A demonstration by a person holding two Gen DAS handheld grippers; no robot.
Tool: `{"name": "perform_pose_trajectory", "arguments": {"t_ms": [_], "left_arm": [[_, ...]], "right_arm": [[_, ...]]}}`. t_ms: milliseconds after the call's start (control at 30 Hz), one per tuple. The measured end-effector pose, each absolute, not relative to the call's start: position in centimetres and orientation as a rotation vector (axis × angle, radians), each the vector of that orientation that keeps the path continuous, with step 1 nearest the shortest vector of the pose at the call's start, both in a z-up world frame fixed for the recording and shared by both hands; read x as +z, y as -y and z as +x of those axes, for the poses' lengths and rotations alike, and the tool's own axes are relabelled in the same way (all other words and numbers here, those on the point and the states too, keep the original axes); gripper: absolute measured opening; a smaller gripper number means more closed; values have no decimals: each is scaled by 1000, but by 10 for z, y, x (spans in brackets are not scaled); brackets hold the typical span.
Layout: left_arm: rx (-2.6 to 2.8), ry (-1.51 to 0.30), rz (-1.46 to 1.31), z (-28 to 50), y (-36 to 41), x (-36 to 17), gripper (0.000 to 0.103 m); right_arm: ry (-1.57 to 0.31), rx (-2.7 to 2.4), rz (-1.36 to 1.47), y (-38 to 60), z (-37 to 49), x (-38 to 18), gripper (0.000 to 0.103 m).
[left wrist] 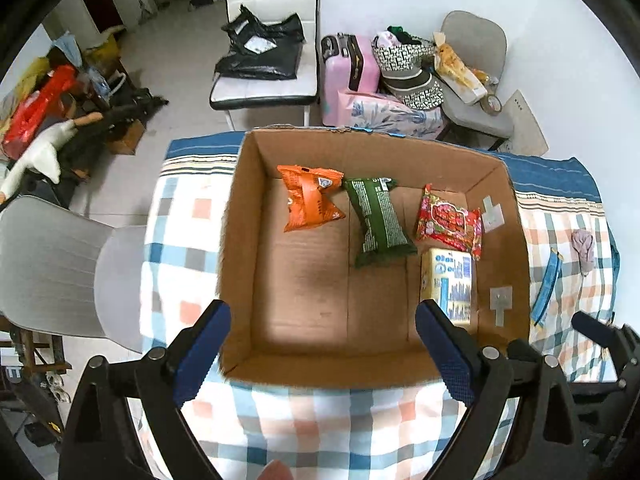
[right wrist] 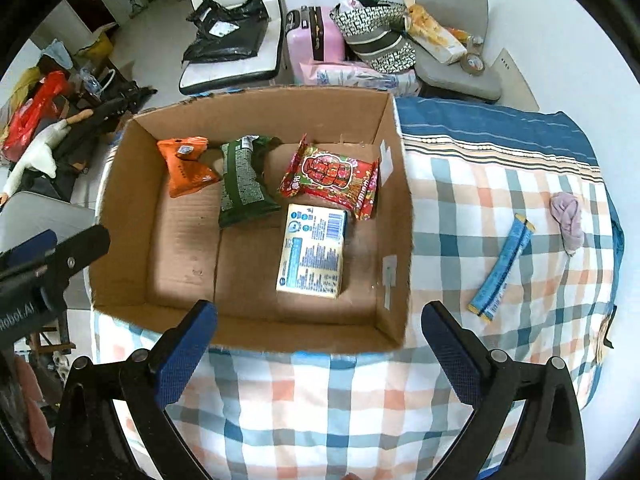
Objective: Organize soft objects
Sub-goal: 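Lift both tools away from the box toward the table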
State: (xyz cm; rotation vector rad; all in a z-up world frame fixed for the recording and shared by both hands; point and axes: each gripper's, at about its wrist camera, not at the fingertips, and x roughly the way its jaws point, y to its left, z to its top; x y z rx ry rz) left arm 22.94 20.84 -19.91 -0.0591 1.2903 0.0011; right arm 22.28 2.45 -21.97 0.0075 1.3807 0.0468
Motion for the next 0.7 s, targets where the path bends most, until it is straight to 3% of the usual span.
{"name": "perform_pose_trajectory", "arguments": {"t_ms": [700], "left_arm": [[34,-1180,-43,163,-178,-130,95]], "right_arm": [[-1261,168,57,4,168,-148,103]]}}
